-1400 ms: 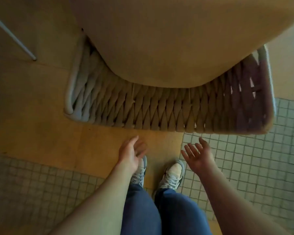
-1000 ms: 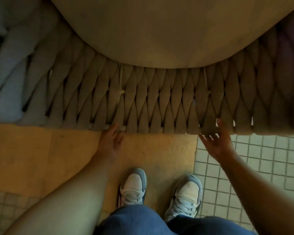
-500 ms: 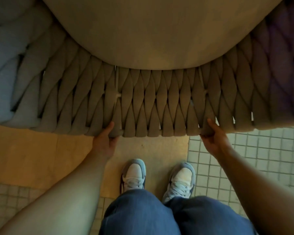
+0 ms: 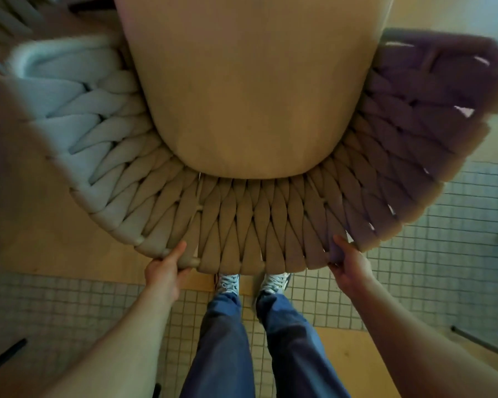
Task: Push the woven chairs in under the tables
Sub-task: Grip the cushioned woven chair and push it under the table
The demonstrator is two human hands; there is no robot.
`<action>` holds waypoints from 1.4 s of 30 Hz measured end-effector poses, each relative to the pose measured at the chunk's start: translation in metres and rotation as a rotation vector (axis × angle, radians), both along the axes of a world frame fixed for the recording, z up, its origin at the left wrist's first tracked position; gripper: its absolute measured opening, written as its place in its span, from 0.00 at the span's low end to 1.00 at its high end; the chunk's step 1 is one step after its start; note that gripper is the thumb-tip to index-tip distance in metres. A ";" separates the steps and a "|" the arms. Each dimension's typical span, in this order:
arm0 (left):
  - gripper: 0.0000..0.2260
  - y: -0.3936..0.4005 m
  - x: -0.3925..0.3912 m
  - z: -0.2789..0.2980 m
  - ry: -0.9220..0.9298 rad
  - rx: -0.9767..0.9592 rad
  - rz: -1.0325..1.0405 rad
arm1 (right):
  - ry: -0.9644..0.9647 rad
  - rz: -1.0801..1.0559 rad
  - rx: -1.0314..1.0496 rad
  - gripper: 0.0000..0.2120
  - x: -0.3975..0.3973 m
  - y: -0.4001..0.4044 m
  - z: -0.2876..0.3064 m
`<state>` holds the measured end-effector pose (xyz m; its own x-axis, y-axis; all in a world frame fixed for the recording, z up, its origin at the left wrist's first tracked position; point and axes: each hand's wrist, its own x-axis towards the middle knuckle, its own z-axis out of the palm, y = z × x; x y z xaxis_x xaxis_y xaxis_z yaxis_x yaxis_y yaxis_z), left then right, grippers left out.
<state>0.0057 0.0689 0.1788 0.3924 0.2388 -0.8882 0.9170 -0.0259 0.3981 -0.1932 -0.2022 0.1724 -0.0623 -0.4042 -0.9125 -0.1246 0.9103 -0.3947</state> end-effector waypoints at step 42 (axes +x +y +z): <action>0.29 -0.133 0.143 0.151 -0.248 0.349 -0.100 | 0.287 0.067 -0.324 0.25 0.181 -0.127 0.171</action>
<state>0.1491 -0.0642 0.3295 0.6201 0.4582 -0.6368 0.7808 -0.2819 0.5575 -0.0121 -0.3291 0.3434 -0.2586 -0.6783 -0.6878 -0.3257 0.7315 -0.5990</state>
